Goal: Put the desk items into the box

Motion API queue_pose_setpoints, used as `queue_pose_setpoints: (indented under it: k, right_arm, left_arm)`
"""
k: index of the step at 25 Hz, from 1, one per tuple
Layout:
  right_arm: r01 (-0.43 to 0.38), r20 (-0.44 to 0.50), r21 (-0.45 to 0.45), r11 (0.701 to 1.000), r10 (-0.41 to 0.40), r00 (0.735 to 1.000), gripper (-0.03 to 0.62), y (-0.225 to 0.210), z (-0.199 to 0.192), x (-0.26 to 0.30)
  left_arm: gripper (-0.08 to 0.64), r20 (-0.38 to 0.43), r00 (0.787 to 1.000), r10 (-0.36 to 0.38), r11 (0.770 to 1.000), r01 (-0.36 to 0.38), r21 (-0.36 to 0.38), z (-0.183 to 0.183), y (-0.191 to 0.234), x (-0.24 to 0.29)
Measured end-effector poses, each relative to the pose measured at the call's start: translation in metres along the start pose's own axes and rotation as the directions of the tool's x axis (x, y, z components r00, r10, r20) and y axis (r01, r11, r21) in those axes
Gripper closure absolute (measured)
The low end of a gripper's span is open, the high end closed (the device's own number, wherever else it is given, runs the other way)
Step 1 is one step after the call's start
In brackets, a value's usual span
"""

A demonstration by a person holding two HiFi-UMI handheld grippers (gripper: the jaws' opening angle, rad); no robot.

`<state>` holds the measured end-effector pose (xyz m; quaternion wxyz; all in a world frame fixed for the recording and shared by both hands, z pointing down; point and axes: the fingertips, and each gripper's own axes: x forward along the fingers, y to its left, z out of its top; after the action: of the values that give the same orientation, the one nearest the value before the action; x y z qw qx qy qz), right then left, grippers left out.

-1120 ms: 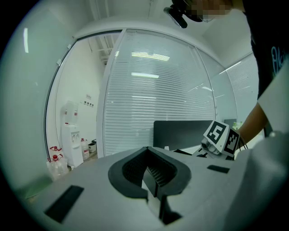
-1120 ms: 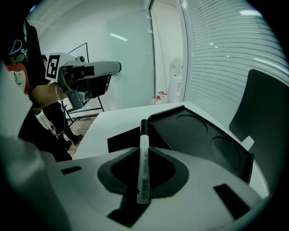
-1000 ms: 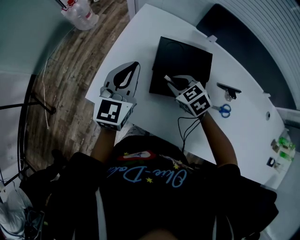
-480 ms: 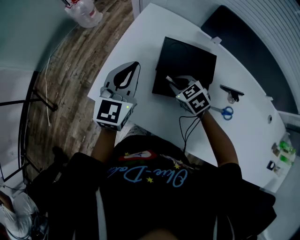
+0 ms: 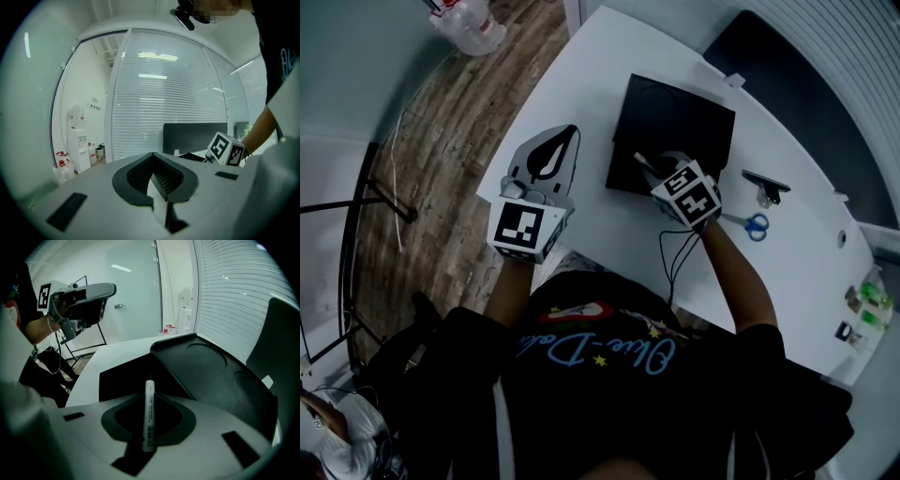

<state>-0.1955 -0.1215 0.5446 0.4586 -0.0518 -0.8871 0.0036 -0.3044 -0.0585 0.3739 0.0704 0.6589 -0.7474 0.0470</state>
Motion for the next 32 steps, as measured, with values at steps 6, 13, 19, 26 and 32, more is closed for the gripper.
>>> queue_pose_setpoints:
  k: [6, 13, 19, 26, 32]
  right_arm:
    - [0.005, -0.020, 0.000, 1.000, -0.005, 1.000, 0.518, -0.001, -0.004, 0.002]
    - [0.002, -0.031, 0.017, 1.000, -0.002, 1.000, 0.518, -0.002, -0.007, 0.005]
    - [-0.004, -0.054, 0.031, 1.000, 0.005, 0.999, 0.518, -0.001, -0.011, 0.008]
    - [0.005, -0.081, 0.021, 1.000, -0.003, 0.997, 0.517, -0.001, -0.014, 0.010]
    - [0.009, -0.086, 0.020, 1.000, -0.008, 0.996, 0.517, -0.003, -0.015, 0.010]
  left_arm:
    - [0.554, 0.004, 1.000, 0.003, 1.000, -0.003, -0.003, 0.000, 0.001, -0.001]
    - [0.554, 0.005, 1.000, 0.005, 1.000, -0.005, -0.002, 0.000, 0.002, -0.001]
    - [0.554, -0.003, 1.000, 0.000, 1.000, 0.000, -0.010, -0.003, 0.004, 0.000]
    - [0.554, 0.000, 1.000, -0.003, 1.000, 0.003, -0.006, -0.003, 0.004, -0.001]
    - [0.554, 0.001, 1.000, -0.004, 1.000, 0.004, -0.007, -0.003, 0.003, -0.002]
